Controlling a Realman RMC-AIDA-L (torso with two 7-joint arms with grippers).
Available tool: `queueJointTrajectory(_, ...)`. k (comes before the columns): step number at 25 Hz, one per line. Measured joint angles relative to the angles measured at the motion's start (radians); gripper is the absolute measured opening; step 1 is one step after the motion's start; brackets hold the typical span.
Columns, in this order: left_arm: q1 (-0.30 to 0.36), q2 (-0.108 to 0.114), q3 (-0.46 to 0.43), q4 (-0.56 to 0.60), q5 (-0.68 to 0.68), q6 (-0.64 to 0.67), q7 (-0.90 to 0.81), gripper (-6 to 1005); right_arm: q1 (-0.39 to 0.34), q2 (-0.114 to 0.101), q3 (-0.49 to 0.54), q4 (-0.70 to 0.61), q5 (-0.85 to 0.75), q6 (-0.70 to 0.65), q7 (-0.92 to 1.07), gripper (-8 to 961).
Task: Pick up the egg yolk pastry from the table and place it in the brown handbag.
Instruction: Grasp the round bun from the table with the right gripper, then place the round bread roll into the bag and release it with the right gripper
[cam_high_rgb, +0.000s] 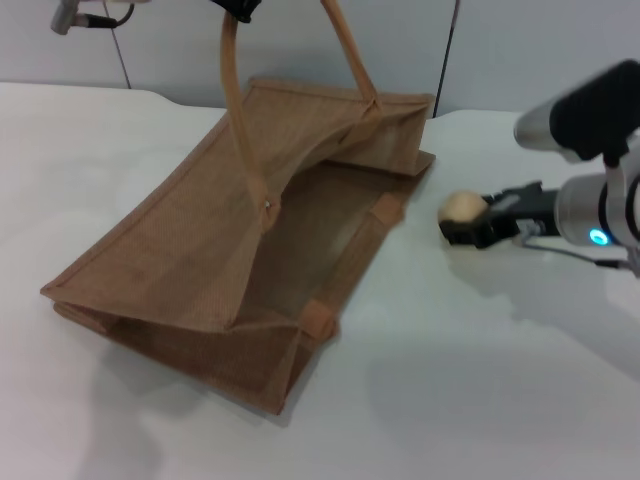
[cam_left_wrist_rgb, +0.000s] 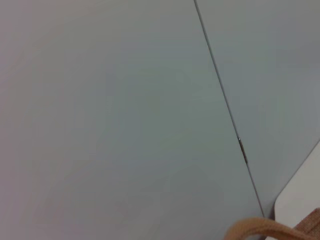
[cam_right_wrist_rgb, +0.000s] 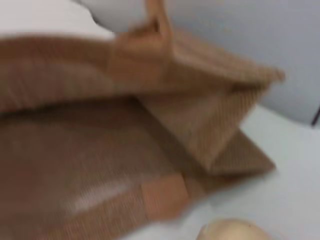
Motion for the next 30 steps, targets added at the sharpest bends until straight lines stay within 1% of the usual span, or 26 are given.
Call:
queueJointTrajectory(4,-0.013,0.000,0.007,-0.001,0.000,0.000,0.000,119,-0.004,-0.003,0.018,-0.071,-0.005,-0.034,0.000,637)
queueJointTrajectory(10,-0.041,0.000,0.018,-0.001,-0.004,0.000,-0.001,119,0.011,0.000,0.013,-0.099,-0.006,-0.038,-0.012,635)
queueJointTrajectory(13,-0.058,0.000,0.028,-0.001,-0.009,0.000,-0.002,119,0.035,0.004,0.008,-0.099,-0.005,-0.051,-0.023,631)
queueJointTrajectory(21,-0.101,0.000,0.037,0.007,-0.012,0.001,-0.006,119,0.092,0.005,-0.006,-0.130,0.003,-0.086,-0.041,622)
queueJointTrajectory(27,-0.133,-0.001,0.054,0.008,-0.012,0.002,-0.024,119,0.149,0.007,-0.048,-0.094,0.005,-0.085,-0.082,620)
queueJointTrajectory(30,-0.148,-0.001,0.065,0.009,-0.012,0.005,-0.029,119,0.191,0.008,-0.059,-0.021,0.035,-0.064,-0.107,619)
